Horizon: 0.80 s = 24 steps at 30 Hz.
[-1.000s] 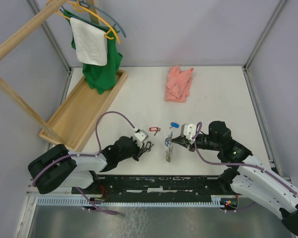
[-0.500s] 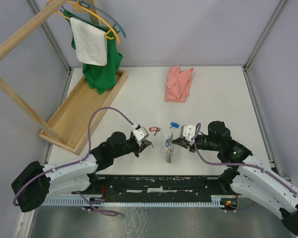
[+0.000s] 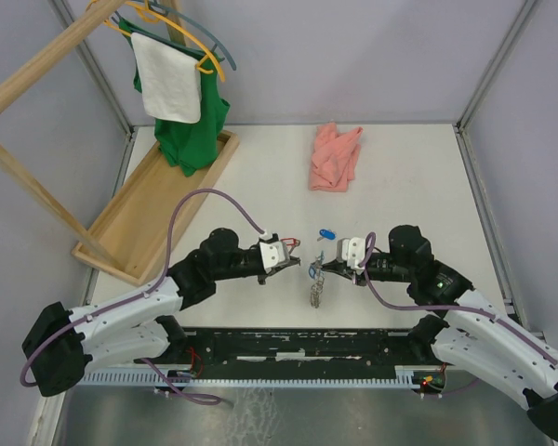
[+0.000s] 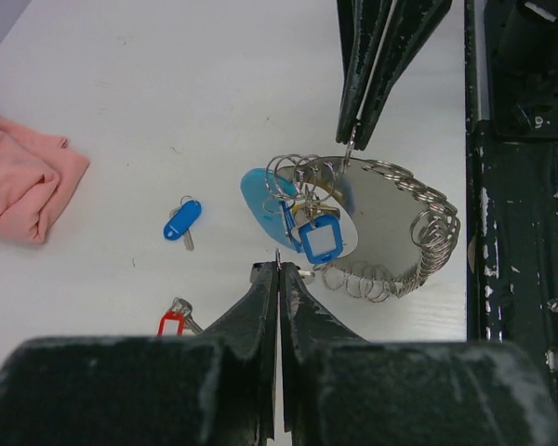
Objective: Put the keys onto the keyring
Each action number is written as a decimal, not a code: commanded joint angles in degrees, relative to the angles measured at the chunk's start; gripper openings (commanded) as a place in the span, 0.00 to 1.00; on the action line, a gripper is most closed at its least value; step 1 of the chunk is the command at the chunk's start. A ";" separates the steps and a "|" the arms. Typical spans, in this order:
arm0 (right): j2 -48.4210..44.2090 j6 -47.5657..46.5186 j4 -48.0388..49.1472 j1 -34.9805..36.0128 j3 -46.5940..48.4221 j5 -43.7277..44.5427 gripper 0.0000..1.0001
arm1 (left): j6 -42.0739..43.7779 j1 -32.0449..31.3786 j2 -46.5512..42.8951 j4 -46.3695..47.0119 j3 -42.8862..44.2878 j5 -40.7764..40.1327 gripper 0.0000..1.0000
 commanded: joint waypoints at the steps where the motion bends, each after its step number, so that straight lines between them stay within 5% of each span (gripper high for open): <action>1: -0.15 -2.08 4.65 0.23 2.26 -2.28 0.01 | 8.21 -0.20 1.10 -1.03 2.56 6.82 0.03; 16: 1.20 -9.57 5.82 1.04 0.33 -2.70 0.01 | 15.59 -1.91 1.80 -1.57 4.10 10.11 0.03; 24: 1.45 -15.86 2.72 6.20 -0.06 4.33 0.01 | 16.78 -4.23 2.74 -0.97 4.75 7.30 0.03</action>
